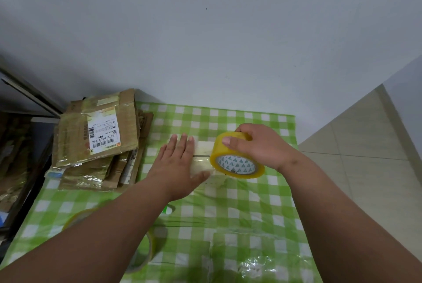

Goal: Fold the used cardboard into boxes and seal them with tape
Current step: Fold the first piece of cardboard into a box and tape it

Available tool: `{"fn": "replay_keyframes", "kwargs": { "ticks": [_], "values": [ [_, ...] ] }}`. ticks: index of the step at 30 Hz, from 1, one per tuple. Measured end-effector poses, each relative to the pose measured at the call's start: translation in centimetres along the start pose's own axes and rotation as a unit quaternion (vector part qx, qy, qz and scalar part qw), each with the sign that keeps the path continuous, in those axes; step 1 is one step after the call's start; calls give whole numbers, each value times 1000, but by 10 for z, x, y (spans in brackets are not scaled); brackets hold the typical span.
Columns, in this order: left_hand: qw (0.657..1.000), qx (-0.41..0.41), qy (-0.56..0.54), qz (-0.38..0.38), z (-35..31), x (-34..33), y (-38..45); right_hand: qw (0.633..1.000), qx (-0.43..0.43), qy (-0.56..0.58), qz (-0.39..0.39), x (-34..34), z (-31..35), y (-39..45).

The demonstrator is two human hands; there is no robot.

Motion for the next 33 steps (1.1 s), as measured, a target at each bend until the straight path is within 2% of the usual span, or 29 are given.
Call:
{"fn": "replay_keyframes", "kwargs": {
  "ticks": [2,4,6,9,13,18,26,33],
  "values": [
    [1000,4,27,-8,0,-2,0,995,-35,89,1,3,-14,-3],
    [999,5,33,-15,0,-3,0,972,-93,214,13,1,-30,-10],
    [999,3,33,-16,-1,-4,-2,949,-95,297,38,-5,-42,-14],
    [999,3,43,-25,0,-4,-2,935,-83,340,55,-9,-52,-11],
    [998,5,54,-31,1,-3,-2,930,-101,352,19,-1,-60,-4],
    [998,0,53,-37,1,-4,-2,952,-83,293,-14,22,-90,1],
    [998,0,62,-31,0,-4,-2,986,-56,154,41,28,-107,1],
    [996,0,82,-27,-2,-4,-3,995,-26,-27,88,-10,-96,21]
  ]
}}
Point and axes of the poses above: each hand's wrist, its own y-axis towards the middle knuckle, its own x-axis out of the back of the hand, z = x × y, the point moved 7 cm from there along y, towards the middle knuckle, and after that the axes turned 2 degrees about -z, right-handed, at the moved point
